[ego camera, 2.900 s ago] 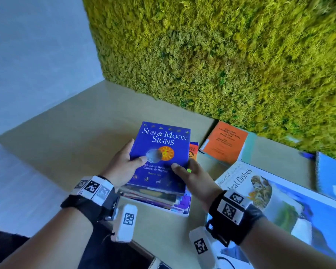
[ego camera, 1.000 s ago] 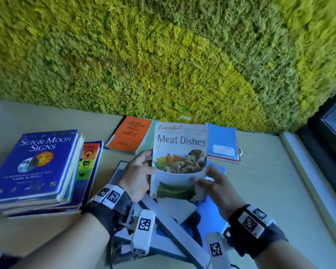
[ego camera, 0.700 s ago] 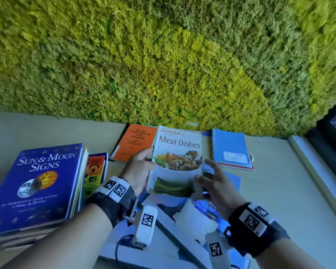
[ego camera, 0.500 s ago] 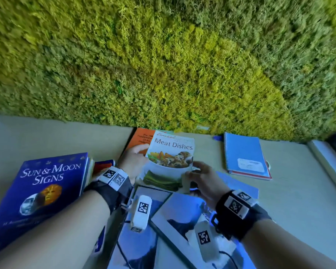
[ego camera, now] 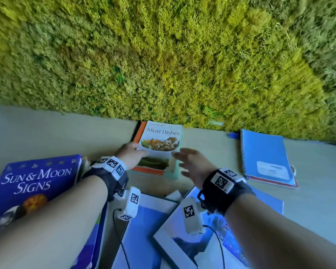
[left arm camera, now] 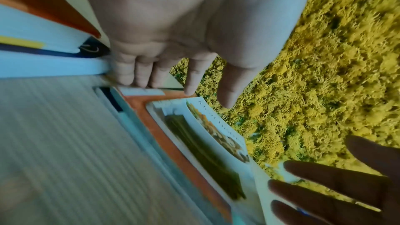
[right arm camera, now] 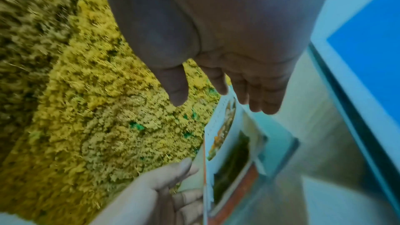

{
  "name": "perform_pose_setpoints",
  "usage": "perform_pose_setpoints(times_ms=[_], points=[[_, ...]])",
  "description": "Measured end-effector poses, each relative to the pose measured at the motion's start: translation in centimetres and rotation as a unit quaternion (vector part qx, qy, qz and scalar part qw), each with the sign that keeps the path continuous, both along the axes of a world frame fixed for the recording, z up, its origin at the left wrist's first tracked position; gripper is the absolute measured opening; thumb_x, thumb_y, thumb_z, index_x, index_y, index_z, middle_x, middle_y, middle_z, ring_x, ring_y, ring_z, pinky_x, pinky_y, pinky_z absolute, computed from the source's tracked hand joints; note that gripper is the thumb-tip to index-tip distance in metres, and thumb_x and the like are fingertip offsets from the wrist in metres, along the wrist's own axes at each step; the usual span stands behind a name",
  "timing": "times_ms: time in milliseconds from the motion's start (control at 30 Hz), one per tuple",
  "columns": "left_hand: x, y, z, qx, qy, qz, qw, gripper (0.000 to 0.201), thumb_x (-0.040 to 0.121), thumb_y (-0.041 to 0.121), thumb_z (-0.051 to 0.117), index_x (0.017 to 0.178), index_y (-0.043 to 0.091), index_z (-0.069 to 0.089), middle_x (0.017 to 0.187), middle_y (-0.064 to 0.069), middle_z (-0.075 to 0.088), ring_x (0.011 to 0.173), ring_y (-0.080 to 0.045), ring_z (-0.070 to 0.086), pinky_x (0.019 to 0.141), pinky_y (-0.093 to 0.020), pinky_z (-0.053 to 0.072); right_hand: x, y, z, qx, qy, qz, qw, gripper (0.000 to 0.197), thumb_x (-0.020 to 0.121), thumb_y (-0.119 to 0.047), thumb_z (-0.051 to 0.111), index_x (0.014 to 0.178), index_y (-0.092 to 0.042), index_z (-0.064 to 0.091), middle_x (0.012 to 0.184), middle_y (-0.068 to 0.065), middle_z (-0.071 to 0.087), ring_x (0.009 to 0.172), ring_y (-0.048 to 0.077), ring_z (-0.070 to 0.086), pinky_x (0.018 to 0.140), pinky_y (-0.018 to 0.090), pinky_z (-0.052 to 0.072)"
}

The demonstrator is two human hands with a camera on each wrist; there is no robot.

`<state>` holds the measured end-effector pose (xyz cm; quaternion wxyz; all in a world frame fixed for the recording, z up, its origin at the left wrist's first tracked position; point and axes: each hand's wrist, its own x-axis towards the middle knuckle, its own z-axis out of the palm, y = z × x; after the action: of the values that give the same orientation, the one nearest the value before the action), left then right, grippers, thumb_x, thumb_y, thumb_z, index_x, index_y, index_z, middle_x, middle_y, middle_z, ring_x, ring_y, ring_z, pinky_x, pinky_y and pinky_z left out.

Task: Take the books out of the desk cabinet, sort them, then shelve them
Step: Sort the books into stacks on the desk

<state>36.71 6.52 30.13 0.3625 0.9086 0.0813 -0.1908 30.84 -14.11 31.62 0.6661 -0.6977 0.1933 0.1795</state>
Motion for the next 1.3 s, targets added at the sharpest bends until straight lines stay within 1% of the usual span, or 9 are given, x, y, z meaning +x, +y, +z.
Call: perform_pose_setpoints(times_ms=[67, 200, 300, 533, 767, 933, 1033, 1133, 1300], points=[[-0.9, -0.2, 1.2, -0.018, -0.014, 0.002, 1.0, 0.012, 0.096, 0.034, 0.062, 0.105, 0.026, 0.064, 0.104, -0.007, 0.062, 0.107, -0.03, 0.062, 0.084, -0.034, 0.047, -0.6, -1.4, 1.8, -0.019, -0.048, -0.029, 0.998, 0.039, 0.101, -0.013, 0.06, 0.138, -0.003, 0.057, 0.142, 0.024, 0.058, 0.134, 0.042, 0.054, 0.098, 0.042, 0.047], [-4.7, -2.1, 2.8, -0.007, -0.054, -0.08, 0.995, 0.052, 0.095, 0.041, 0.062, 0.143, 0.021, 0.053, 0.152, -0.007, 0.047, 0.135, -0.029, 0.049, 0.102, -0.032, 0.043, -4.5, -5.2, 3.7, -0.075, -0.071, -0.005, 0.995, 0.035, 0.099, -0.029, 0.064, 0.132, -0.017, 0.064, 0.126, 0.009, 0.068, 0.121, 0.028, 0.062, 0.097, 0.043, 0.051], [-8.9, -4.3, 3.0, -0.016, -0.074, -0.161, 0.984, 0.056, 0.085, 0.05, 0.062, 0.136, 0.028, 0.058, 0.145, -0.007, 0.046, 0.126, -0.027, 0.055, 0.105, -0.037, 0.046, -8.6, -9.0, 3.4, -0.179, -0.06, 0.02, 0.982, 0.027, 0.097, -0.027, 0.067, 0.123, -0.017, 0.069, 0.115, 0.007, 0.074, 0.106, 0.026, 0.069, 0.078, 0.033, 0.05], [-15.7, -5.9, 1.6, 0.119, -0.033, -0.252, 0.96, 0.067, 0.089, 0.054, 0.063, 0.149, 0.034, 0.038, 0.149, -0.003, 0.037, 0.128, -0.029, 0.054, 0.095, -0.032, 0.044, -18.2, -15.3, 0.3, -0.499, 0.019, 0.117, 0.859, 0.049, 0.088, -0.043, 0.074, 0.132, -0.024, 0.064, 0.125, 0.014, 0.064, 0.113, 0.033, 0.063, 0.092, 0.033, 0.048], [-18.5, -5.4, 1.7, 0.075, -0.033, -0.189, 0.979, 0.078, 0.079, 0.037, 0.075, 0.148, 0.037, 0.038, 0.122, -0.005, 0.053, 0.107, -0.028, 0.057, 0.093, -0.038, 0.051, -22.6, -18.8, -0.7, -0.405, 0.035, 0.068, 0.911, 0.02, 0.091, -0.036, 0.074, 0.101, -0.022, 0.065, 0.081, 0.005, 0.064, 0.062, 0.02, 0.055, 0.059, 0.029, 0.046], [-20.0, -9.2, 4.4, -0.067, -0.066, -0.176, 0.98, 0.055, 0.093, 0.034, 0.066, 0.144, 0.036, 0.045, 0.099, -0.002, 0.067, 0.086, -0.02, 0.064, 0.073, -0.032, 0.049, -26.5, -23.3, 1.7, -0.346, -0.033, -0.016, 0.938, 0.012, 0.094, -0.025, 0.072, 0.094, -0.013, 0.069, 0.075, 0.007, 0.066, 0.065, 0.019, 0.058, 0.053, 0.024, 0.044], [-22.8, -14.1, 4.8, -0.098, -0.003, -0.254, 0.962, 0.012, 0.099, 0.025, 0.06, 0.109, 0.031, 0.056, 0.083, -0.002, 0.056, 0.066, -0.018, 0.051, 0.058, -0.028, 0.036, -28.4, -27.7, 3.3, -0.386, -0.041, -0.069, 0.919, 0.014, 0.092, -0.02, 0.075, 0.092, -0.008, 0.067, 0.065, 0.005, 0.056, 0.057, 0.022, 0.049, 0.045, 0.021, 0.038], [-27.0, -19.3, 2.7, -0.18, 0.055, -0.247, 0.95, 0.02, 0.099, 0.018, 0.062, 0.083, 0.014, 0.051, 0.066, -0.003, 0.043, 0.058, -0.021, 0.045, 0.062, -0.031, 0.041, -29.4, -31.9, 4.4, -0.477, -0.04, -0.086, 0.874, 0.027, 0.086, -0.046, 0.073, 0.101, -0.024, 0.07, 0.085, 0.007, 0.067, 0.077, 0.032, 0.065, 0.063, 0.03, 0.048], [-32.8, -27.8, 0.0, -0.232, 0.082, -0.198, 0.949, 0.012, 0.101, 0.016, 0.059, 0.091, 0.015, 0.052, 0.063, -0.001, 0.045, 0.049, -0.017, 0.045, 0.055, -0.032, 0.045, -31.8, -33.5, 3.2, -0.554, -0.061, -0.004, 0.83, 0.051, 0.091, -0.038, 0.073, 0.139, -0.024, 0.061, 0.141, 0.014, 0.059, 0.125, 0.036, 0.059, 0.103, 0.04, 0.045]])
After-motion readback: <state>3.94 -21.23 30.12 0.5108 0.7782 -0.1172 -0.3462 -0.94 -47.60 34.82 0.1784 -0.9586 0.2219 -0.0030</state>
